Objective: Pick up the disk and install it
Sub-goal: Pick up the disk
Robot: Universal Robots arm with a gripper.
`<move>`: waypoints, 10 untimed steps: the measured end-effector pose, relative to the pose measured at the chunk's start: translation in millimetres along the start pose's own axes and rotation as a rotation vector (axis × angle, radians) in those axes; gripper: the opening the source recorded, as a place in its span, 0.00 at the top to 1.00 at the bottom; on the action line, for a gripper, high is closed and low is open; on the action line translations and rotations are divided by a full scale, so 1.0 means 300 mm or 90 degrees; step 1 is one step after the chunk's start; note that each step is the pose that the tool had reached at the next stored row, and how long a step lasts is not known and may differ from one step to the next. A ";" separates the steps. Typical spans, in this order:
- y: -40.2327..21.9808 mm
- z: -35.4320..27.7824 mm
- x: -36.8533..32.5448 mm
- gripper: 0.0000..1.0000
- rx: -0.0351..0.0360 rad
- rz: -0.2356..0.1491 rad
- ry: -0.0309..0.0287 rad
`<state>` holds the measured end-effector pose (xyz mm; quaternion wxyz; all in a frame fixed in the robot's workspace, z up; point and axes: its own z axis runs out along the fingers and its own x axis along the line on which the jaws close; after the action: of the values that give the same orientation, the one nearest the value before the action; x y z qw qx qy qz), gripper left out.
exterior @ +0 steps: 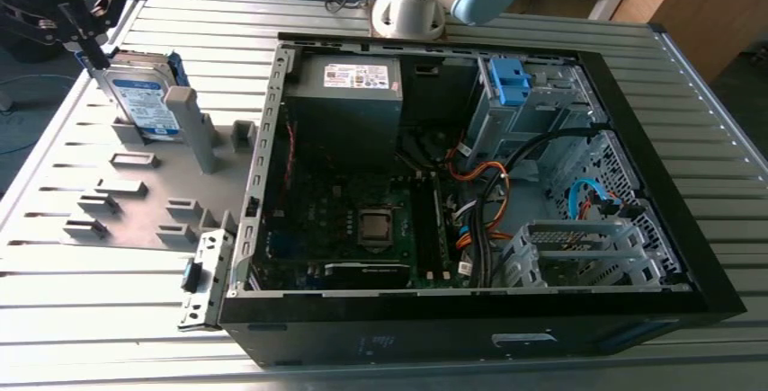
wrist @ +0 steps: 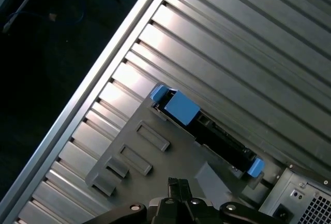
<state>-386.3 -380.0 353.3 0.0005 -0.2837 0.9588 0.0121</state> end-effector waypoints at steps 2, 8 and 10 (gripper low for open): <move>0.000 0.000 0.000 0.89 0.0000 -0.003 0.0001; 0.000 0.000 0.000 0.89 0.0000 -0.011 0.0003; 0.000 0.000 0.000 0.89 0.0000 -0.014 0.0004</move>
<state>-386.3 -380.0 353.3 0.0003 -0.2942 0.9557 0.0120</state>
